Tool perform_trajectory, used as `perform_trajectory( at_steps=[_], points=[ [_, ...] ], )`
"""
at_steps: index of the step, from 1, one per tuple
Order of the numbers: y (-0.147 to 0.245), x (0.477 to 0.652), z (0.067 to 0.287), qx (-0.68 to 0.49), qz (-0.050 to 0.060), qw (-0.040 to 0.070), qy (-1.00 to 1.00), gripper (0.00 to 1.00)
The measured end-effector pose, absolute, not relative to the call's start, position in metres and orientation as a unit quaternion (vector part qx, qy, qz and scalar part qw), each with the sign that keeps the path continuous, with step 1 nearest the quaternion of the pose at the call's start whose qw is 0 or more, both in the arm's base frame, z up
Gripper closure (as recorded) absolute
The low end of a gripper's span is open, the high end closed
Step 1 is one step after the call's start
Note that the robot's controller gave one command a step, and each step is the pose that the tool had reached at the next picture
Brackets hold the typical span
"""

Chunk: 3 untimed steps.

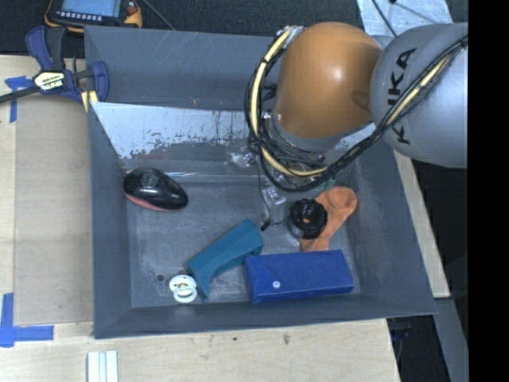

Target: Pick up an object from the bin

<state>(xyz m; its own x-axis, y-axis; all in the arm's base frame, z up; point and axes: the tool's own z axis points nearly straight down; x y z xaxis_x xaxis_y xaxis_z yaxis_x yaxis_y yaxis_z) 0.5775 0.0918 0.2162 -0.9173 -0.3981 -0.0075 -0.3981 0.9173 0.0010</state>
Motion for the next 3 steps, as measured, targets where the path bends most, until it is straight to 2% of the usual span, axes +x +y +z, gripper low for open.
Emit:
perform_trajectory(
  at_steps=[1,2,3],
  points=[
    [0.065,0.545,0.18,-0.209,-0.001,0.002,0.978,0.0],
    [0.067,0.522,0.141,-0.239,0.0,0.002,0.971,0.0],
    [0.087,0.521,0.126,-0.229,0.0,0.0,0.973,0.0]
  ],
)
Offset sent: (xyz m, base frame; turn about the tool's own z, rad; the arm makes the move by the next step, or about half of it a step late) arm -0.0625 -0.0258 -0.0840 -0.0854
